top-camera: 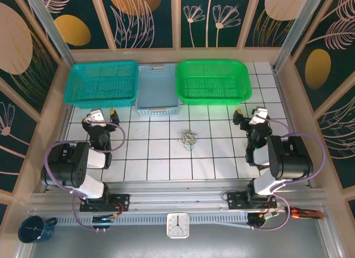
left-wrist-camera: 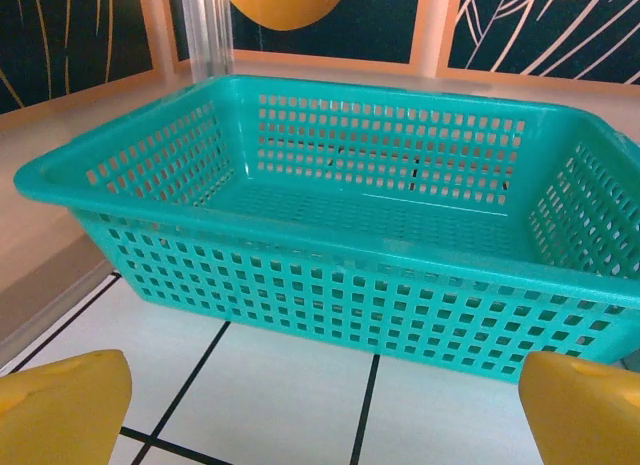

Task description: Untangle the cables

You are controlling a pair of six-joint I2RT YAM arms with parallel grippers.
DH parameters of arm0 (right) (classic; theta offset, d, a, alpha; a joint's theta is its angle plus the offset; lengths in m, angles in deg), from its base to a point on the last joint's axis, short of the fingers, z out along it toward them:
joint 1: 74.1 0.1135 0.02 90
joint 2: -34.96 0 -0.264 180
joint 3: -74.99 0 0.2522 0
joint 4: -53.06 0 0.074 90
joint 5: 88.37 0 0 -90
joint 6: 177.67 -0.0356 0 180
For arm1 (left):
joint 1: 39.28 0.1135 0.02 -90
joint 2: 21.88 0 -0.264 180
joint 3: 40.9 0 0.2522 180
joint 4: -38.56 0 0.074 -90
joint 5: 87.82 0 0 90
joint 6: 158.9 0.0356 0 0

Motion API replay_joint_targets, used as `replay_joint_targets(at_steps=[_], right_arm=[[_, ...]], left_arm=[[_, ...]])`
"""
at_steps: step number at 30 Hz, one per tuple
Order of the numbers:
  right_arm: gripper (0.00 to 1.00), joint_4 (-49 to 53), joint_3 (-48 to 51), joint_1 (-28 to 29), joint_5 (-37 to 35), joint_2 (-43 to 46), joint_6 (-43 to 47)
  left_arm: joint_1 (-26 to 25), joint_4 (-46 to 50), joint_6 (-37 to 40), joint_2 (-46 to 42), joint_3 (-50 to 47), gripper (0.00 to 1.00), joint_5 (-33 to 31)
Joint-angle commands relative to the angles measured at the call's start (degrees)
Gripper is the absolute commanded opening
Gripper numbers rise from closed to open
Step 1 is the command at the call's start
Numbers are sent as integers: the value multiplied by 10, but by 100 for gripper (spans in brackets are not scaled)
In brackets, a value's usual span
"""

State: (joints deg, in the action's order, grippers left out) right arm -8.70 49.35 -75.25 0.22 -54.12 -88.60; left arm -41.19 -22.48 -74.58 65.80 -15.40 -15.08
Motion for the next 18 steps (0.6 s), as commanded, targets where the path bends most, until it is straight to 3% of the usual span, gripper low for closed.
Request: replay_joint_targets(at_steps=[1, 18], right_arm=[[99, -2, -7, -4, 2, -4, -1], [99, -2, -7, -4, 2, -4, -1]], left_arm=[[2, -29, -11, -3, -3, 99, -11], [3, -23, -11, -3, 0, 99, -13]])
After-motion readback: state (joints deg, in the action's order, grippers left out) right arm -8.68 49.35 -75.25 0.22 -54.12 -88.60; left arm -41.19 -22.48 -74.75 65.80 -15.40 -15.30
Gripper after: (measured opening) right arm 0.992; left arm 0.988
